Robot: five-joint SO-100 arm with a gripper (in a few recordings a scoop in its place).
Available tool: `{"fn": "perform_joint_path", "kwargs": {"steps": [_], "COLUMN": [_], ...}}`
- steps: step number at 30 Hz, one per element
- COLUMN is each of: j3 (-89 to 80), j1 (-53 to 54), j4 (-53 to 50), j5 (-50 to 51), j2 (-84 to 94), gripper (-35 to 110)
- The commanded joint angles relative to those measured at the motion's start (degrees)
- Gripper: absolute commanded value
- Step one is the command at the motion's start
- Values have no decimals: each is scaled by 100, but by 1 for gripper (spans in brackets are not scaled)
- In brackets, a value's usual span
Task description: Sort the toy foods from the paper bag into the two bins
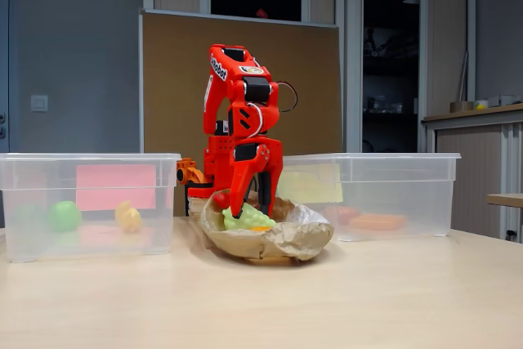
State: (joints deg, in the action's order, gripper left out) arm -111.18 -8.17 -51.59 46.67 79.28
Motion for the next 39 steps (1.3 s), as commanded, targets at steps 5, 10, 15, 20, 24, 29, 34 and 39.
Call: {"fn": "perform_joint_path", "kwargs": {"steps": [5,10,15,20,24,29,34,39], "j3": [158,211,360,396,510,721,888,1116], "j1": [44,70,105,88,79,26,-44,-79], "j4": [79,220,132,167,202,70,-141,-378], "j5": [-316,-466,-325,-360,-492,-668,-668,-571], "j2": [-246,-396,-501,-562,-650,-694,-694,-721], "gripper": [34,34,32,48,56,55,45,33]}}
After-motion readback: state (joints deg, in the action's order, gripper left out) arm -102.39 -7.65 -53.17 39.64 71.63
